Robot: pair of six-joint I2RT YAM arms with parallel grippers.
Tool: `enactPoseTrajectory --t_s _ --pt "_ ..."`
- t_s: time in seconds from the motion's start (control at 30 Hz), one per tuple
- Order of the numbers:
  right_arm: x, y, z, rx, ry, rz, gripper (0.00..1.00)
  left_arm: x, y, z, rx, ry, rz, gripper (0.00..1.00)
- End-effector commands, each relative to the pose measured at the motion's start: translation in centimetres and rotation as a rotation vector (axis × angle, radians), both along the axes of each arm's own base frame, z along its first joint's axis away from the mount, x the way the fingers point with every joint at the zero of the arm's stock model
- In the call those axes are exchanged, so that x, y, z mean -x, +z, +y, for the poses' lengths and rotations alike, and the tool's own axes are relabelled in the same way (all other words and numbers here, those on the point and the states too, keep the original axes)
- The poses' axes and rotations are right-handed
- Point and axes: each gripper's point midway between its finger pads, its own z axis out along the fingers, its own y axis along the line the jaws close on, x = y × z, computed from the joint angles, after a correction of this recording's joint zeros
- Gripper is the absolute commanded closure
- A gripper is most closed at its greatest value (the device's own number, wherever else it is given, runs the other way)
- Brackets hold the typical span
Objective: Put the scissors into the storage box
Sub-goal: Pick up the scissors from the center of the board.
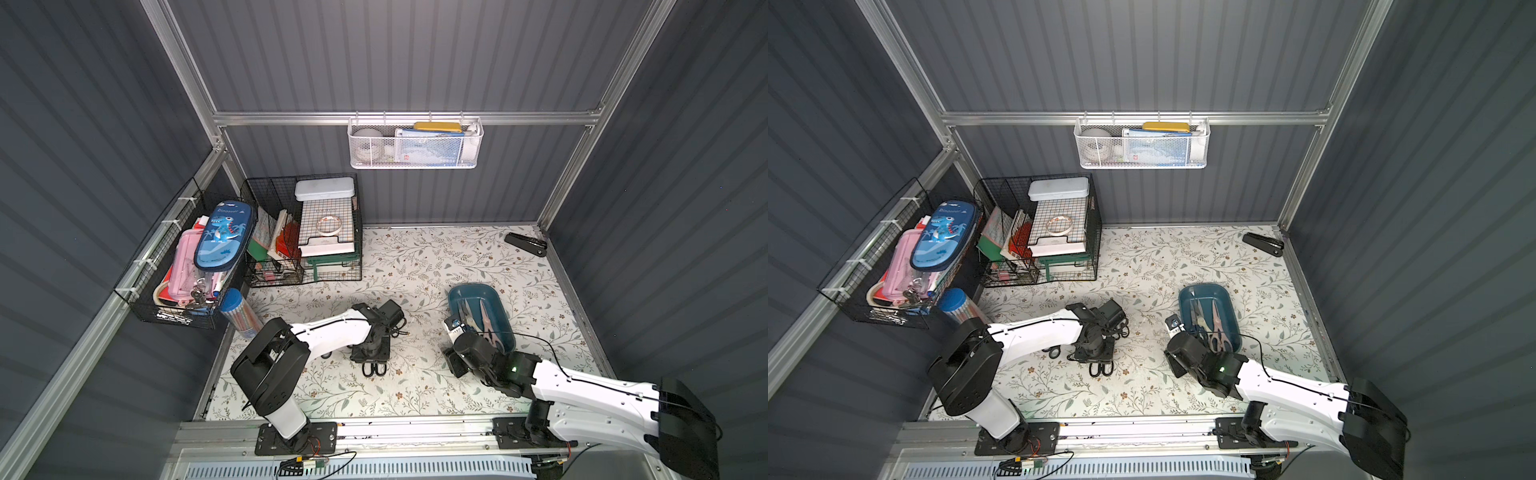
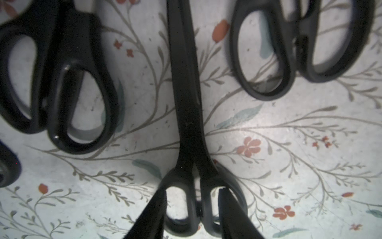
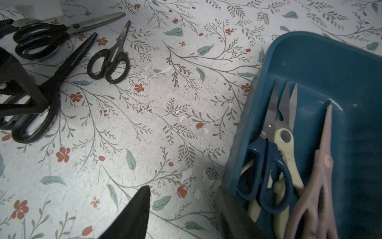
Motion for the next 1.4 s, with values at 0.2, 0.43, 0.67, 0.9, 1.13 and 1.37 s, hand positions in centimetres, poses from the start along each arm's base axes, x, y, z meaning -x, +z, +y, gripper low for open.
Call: enactPoseTrajectory --t_s 0.2,0.43,0.67,0.9,1.13,1.37 --pt "-0.2 0.6 -0.1 0.005 -0.012 -0.020 0.44 0.2 2.8 -0.1 -0.008 0.019 -0.037 0.51" --pt "-0.2 0.4 0.0 0.011 -0.011 -0.021 0.44 1.2 2.8 -0.3 0.010 0.029 -0.023 0.52" --pt "-0.2 0.2 0.3 0.020 -0.005 -0.013 0.44 2.1 0.7 0.3 -0.005 0.052 0.004 0.54" --pt "-0.2 0.0 0.4 0.030 0.001 -0.004 0.44 1.7 -0.7 -0.2 -0.021 0.025 0.013 0.53" --pt "-0.2 -0.1 0.4 0.037 -0.004 -0.003 0.43 1.2 -1.2 -1.1 -0.014 0.008 0.020 0.55" --pt "-0.3 0.0 0.3 0.043 -0.013 -0.010 0.43 1.1 -1.9 -1.0 -0.035 0.004 0.027 0.71"
